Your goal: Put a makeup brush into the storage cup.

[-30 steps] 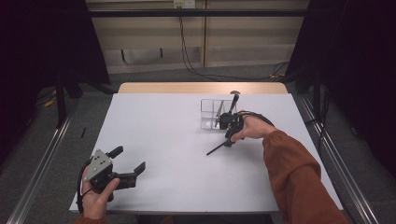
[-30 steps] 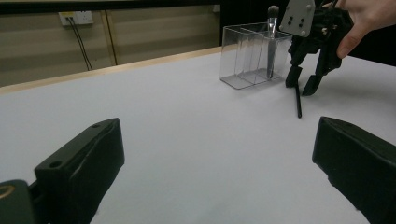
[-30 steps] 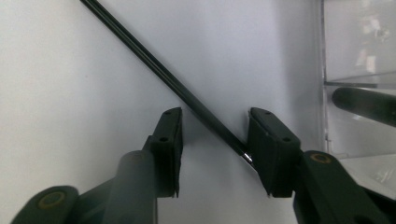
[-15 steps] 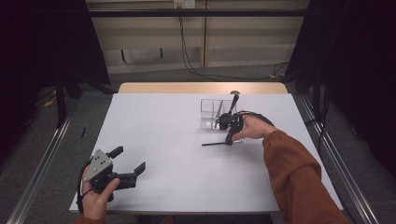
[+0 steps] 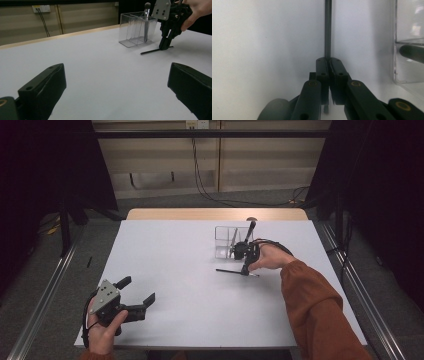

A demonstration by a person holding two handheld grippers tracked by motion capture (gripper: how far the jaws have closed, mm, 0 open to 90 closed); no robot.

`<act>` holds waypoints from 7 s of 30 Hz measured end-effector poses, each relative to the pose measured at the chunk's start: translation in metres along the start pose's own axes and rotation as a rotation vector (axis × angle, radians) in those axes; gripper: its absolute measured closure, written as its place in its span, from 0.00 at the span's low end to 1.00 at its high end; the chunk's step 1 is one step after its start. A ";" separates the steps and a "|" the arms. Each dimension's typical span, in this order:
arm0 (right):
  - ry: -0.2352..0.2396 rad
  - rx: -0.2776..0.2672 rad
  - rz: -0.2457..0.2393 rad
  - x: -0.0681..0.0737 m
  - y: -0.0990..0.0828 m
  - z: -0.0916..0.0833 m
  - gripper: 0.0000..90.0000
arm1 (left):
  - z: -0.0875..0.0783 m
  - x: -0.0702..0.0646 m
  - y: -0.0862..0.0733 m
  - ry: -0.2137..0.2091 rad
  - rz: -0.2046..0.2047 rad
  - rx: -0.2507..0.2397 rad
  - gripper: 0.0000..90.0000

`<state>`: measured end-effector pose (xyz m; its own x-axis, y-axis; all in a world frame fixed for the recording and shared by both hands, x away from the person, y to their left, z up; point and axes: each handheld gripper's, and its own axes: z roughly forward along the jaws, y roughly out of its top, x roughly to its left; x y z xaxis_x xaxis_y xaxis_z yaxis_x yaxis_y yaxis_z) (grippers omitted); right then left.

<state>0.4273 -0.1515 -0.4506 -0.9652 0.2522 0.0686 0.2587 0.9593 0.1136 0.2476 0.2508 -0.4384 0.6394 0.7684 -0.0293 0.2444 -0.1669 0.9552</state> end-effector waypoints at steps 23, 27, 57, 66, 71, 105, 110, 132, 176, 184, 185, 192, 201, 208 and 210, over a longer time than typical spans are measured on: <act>-0.002 -0.237 0.039 0.015 -0.017 -0.021 0.96 | -0.001 0.001 0.000 0.003 -0.002 0.000 0.02; -0.032 -0.273 0.066 0.020 -0.023 -0.023 0.96 | -0.002 0.000 0.000 0.004 -0.002 -0.002 0.02; -0.014 -0.844 0.199 0.048 -0.069 -0.034 0.96 | -0.003 0.000 0.001 0.002 0.004 -0.009 0.02; -0.019 -0.954 0.236 0.061 -0.080 -0.035 0.96 | -0.002 0.000 0.001 0.000 0.002 -0.009 0.02; 0.008 -0.970 0.226 0.067 -0.080 -0.035 0.96 | -0.003 -0.001 0.001 -0.002 0.005 -0.009 0.02; 0.130 -0.748 -0.004 0.106 -0.033 -0.034 0.96 | 0.006 -0.018 0.007 -0.074 0.073 0.014 0.02; 0.124 -0.685 -0.025 0.106 -0.026 -0.035 0.96 | 0.006 -0.018 0.008 -0.077 0.076 0.026 0.02; 0.130 -0.327 -0.175 0.122 0.004 -0.029 0.96 | 0.009 -0.030 0.022 -0.177 0.144 0.097 0.02; 0.114 -0.173 -0.187 0.121 0.011 -0.027 0.96 | 0.077 -0.062 0.062 -0.440 0.283 0.327 0.06; 0.117 -0.154 -0.185 0.118 0.015 -0.028 0.96 | 0.091 -0.069 0.065 -0.490 0.326 0.407 0.06; 0.115 -0.153 -0.183 0.118 0.015 -0.028 0.96 | 0.093 -0.071 0.066 -0.492 0.337 0.417 0.06; 0.111 -0.129 -0.181 0.116 0.017 -0.026 0.96 | 0.105 -0.081 0.067 -0.532 0.412 0.508 0.07; 0.113 -0.106 -0.193 0.116 0.018 -0.025 0.96 | 0.123 -0.081 0.064 -0.536 0.448 0.624 0.10; 0.115 -0.109 -0.206 0.117 0.022 -0.024 0.96 | 0.129 -0.078 0.065 -0.545 0.417 0.739 0.11; 0.121 -0.107 -0.207 0.118 0.024 -0.022 0.96 | 0.130 -0.078 0.066 -0.564 0.402 0.773 0.11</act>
<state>0.3202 -0.1015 -0.4175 -0.9883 0.0283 0.1500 0.0643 0.9683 0.2415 0.3083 0.0995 -0.4117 0.9769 0.2006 -0.0740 0.2112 -0.8509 0.4810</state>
